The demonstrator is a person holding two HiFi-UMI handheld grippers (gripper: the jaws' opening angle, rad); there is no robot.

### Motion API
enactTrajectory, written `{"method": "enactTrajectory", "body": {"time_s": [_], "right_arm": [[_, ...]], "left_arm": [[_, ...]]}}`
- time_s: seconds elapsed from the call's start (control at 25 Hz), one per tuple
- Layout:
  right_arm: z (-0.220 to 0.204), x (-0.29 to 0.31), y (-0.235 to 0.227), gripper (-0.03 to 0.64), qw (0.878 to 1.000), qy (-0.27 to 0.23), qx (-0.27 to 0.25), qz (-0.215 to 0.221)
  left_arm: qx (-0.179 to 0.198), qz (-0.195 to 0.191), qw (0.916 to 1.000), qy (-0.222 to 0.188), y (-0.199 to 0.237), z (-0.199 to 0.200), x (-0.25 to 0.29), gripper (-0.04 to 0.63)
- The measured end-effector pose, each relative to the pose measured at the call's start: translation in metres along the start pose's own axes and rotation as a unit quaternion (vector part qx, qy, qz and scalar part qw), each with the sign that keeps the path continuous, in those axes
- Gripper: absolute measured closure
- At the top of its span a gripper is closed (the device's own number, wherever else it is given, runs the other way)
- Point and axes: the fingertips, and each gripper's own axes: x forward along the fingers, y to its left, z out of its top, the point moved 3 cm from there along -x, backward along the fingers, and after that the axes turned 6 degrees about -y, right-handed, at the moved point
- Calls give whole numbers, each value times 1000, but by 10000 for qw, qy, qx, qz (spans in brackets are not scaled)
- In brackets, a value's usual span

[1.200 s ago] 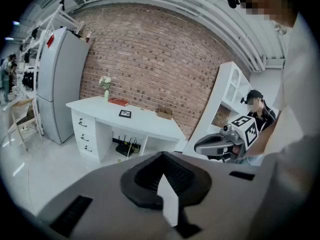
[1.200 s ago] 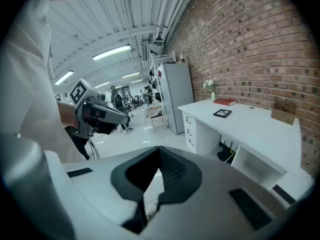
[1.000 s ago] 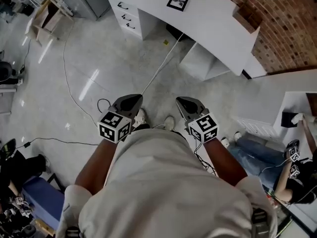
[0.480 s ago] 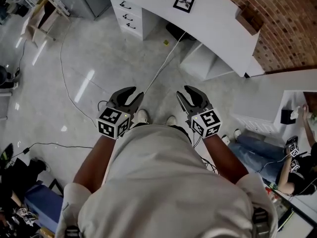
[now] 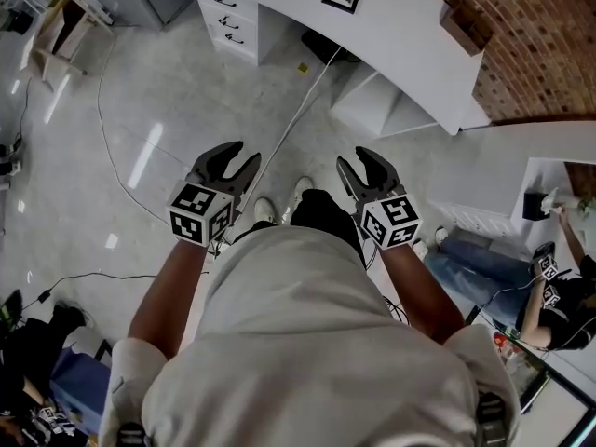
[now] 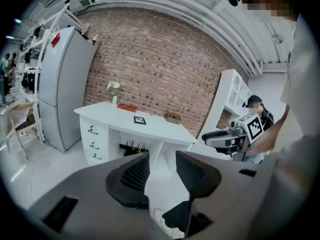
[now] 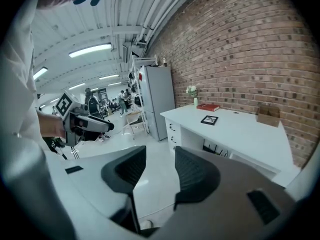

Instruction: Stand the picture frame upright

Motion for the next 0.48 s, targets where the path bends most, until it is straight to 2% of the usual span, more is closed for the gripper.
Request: {"method": "enactTrajectory", "body": {"time_s": [0.24, 0.48], "right_arm": [[4, 25, -31, 451, 10000, 68, 9, -5], [23, 70, -87, 451, 9999, 19, 115, 109]], "left_arm": [[36, 109, 9999, 78, 16, 9, 34, 433], [78, 234, 9994, 245, 36, 34, 94, 433]]}}
